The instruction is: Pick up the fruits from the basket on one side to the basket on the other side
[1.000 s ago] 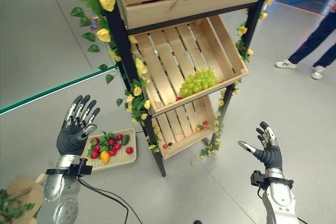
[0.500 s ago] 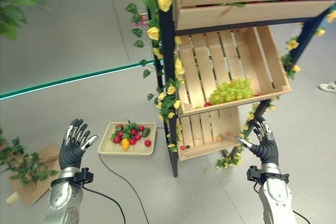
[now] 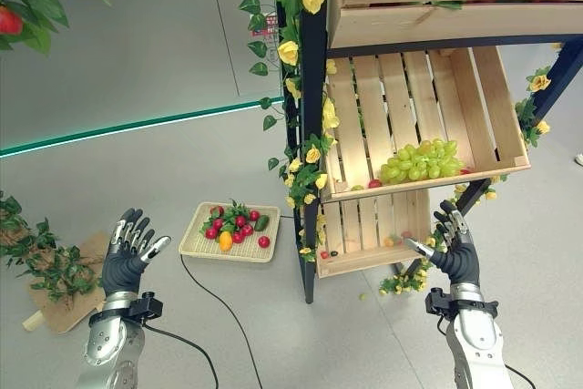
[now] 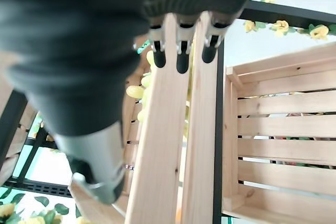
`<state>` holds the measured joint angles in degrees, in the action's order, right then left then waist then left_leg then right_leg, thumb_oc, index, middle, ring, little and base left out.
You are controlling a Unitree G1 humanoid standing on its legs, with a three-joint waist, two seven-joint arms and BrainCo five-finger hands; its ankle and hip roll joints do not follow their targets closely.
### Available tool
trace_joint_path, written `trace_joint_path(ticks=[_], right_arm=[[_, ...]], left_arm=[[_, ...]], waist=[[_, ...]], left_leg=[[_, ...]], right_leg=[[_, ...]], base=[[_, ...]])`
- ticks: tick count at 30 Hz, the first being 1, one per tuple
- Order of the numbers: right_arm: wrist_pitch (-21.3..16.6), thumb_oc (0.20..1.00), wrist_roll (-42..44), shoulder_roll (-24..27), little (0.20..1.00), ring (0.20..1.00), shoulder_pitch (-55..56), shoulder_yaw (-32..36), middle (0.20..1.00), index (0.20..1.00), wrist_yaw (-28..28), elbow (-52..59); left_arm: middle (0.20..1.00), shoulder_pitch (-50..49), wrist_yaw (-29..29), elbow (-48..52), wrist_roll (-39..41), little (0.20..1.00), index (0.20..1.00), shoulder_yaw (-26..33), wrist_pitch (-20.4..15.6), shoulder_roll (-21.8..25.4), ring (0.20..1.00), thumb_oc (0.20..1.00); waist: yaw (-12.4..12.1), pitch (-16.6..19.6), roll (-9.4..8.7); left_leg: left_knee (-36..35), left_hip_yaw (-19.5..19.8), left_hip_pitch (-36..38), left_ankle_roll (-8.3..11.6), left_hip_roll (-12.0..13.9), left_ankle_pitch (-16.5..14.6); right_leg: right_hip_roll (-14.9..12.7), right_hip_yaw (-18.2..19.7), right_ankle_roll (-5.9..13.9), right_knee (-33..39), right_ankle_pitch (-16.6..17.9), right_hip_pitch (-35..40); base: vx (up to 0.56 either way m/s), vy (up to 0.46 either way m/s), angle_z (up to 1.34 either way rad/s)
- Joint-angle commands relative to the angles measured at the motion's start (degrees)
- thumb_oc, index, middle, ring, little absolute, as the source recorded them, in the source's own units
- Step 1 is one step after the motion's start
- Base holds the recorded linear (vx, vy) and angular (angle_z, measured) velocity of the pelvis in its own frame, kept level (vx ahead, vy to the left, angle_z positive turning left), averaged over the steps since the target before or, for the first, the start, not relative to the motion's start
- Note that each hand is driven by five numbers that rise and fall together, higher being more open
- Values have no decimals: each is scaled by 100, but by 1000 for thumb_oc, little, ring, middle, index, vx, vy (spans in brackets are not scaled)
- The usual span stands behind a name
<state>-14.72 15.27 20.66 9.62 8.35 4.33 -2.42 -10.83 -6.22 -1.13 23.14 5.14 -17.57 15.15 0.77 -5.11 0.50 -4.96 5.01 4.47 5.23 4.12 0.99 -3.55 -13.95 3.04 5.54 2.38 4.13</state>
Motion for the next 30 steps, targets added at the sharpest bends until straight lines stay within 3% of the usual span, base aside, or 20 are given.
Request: trace_joint_path(ticks=[1,9,15,17,20,21,22,23,24,25,26,27,30], right_arm=[[-276,1000,-7,6,1000,1000,-260,67,1000,1000,67,295],[-234,1000,-58,-27,1000,1000,-299,-32,1000,1000,78,161],[-197,1000,-29,3,1000,1000,-304,-114,1000,1000,-66,187],[-207,1000,-157,-13,1000,1000,-379,-161,1000,1000,-72,251],[-211,1000,-159,-73,1000,1000,-527,-276,1000,1000,-61,252],[-201,1000,-152,-87,1000,1000,-545,-324,1000,1000,-103,256],[-198,1000,-156,-102,1000,1000,-537,-418,1000,1000,-136,237],[-187,1000,-178,-109,1000,1000,-493,-441,1000,1000,-171,224],[-187,1000,-178,-109,1000,1000,-493,-441,1000,1000,-172,226],[-166,1000,-231,-90,1000,1000,-431,-439,1000,1000,-212,217],[-166,1000,-232,-92,1000,1000,-431,-438,1000,1000,-213,218],[-161,1000,-271,-81,1000,1000,-387,-413,1000,1000,-195,248],[-145,1000,-234,-4,1000,1000,-446,-474,1000,1000,-202,305]], left_arm=[[1000,331,-50,117,-347,1000,1000,-45,-300,446,1000,1000],[1000,326,-134,138,-474,1000,1000,-44,-318,489,1000,1000],[1000,226,-83,357,-544,1000,1000,-15,-355,670,1000,1000],[1000,304,-135,425,-606,1000,1000,35,-401,748,1000,1000],[1000,395,-238,420,-646,1000,1000,82,-444,818,1000,1000],[1000,412,-261,415,-655,1000,1000,104,-461,856,1000,1000],[1000,428,-316,421,-741,1000,1000,137,-443,873,1000,1000],[1000,407,-330,422,-737,1000,1000,161,-441,843,1000,1000],[1000,406,-330,425,-738,1000,1000,163,-440,841,1000,1000],[1000,390,-312,412,-710,1000,1000,190,-420,821,1000,1000],[1000,391,-312,413,-709,1000,1000,191,-419,822,1000,1000],[1000,432,-336,425,-716,1000,1000,163,-404,818,1000,1000],[1000,549,-436,352,-700,1000,1000,159,-411,752,1000,1000]], waist=[[113,140,-217],[164,144,-255],[130,-25,-299],[185,-200,-281],[130,-242,-222],[88,-254,-196],[-56,-240,-133],[-110,-213,-122],[-108,-205,-121],[-206,-95,-187],[-214,-89,-176],[-330,-8,-363],[-453,-31,-495]], left_leg=[[9,-254,-138,-157,-248,-45],[25,-442,1,-308,-278,-207],[590,-628,-153,-536,-452,-515],[644,-788,-330,-588,-559,-480],[712,-957,-553,-619,-498,-428],[743,-1009,-634,-644,-477,-388],[762,-1121,-758,-655,-408,-296],[752,-1179,-811,-670,-391,-257],[751,-1179,-831,-668,-388,-237],[789,-1211,-984,-704,-418,-205],[792,-1216,-1002,-701,-401,-190],[1111,-1194,-1297,-700,-501,-204],[1509,-1111,-1712,-580,-343,-28]], right_leg=[[-97,-18,303,-144,-596,230],[-158,208,347,-467,-671,121],[-287,604,497,-963,-650,-224],[-459,801,727,-893,-235,-550],[-535,1051,833,-909,-98,-802],[-451,1106,795,-1184,-257,-867],[-455,701,677,-1665,-715,-655],[-448,538,642,-1975,-949,-469],[-448,538,636,-1993,-944,-497],[-313,612,610,-2512,-1251,-154],[-295,617,603,-2493,-1223,-165],[-182,856,583,-2114,-1211,354],[-83,968,312,-1303,-1582,697]], base=[[25,58,-3],[19,59,-8],[-36,139,-39],[-189,170,-29],[-227,83,-49],[-230,82,-72],[-288,83,-70],[-225,45,-64],[-165,-76,-11],[-114,-80,1],[-222,-242,9],[-225,-255,-3],[-235,-259,-2]])
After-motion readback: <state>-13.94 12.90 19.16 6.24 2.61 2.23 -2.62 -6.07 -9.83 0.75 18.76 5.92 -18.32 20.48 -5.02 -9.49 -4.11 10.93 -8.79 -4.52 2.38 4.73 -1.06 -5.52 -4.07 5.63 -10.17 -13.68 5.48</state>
